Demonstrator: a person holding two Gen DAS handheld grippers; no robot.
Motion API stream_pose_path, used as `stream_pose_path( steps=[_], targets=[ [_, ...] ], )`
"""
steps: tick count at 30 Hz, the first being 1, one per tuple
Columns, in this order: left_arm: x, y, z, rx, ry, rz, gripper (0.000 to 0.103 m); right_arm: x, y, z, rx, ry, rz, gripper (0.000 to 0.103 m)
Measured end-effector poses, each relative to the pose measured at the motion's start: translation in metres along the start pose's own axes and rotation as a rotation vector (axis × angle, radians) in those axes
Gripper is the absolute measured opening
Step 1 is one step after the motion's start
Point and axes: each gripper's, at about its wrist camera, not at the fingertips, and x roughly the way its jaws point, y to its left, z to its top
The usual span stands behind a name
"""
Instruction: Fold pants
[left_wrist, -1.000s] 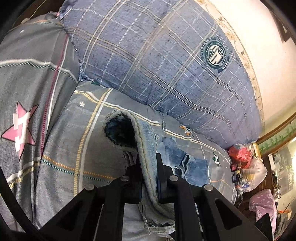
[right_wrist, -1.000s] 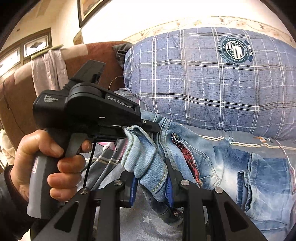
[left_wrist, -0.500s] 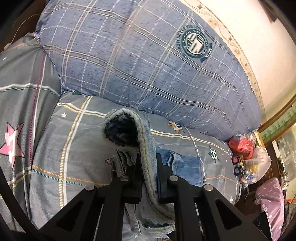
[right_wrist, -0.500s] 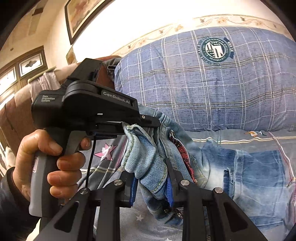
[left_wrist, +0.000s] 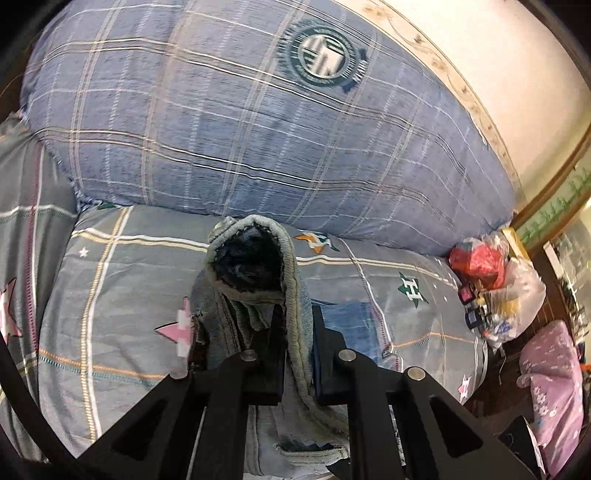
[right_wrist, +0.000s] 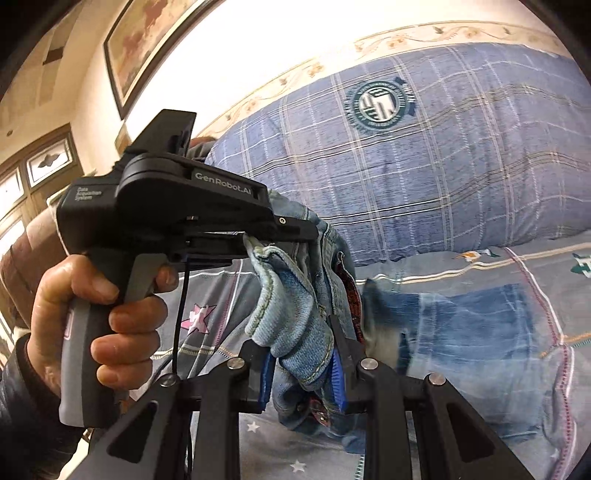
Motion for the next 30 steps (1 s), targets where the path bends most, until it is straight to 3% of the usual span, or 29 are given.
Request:
stream_pose_path(
  steps=[18,30],
  targets=[
    [0.084,-0.081,-0.015,0.146,0.134,0.047,0.011,-0.026,-0.077,-0.020,0.221,-0.005,-0.035,0.027],
    [0.138,-0.108,-0.022,0.218,0.232,0.119,0.012,-0.025,-0.116,-0.034,0.339,0.012,-0.041,0.027]
  ],
)
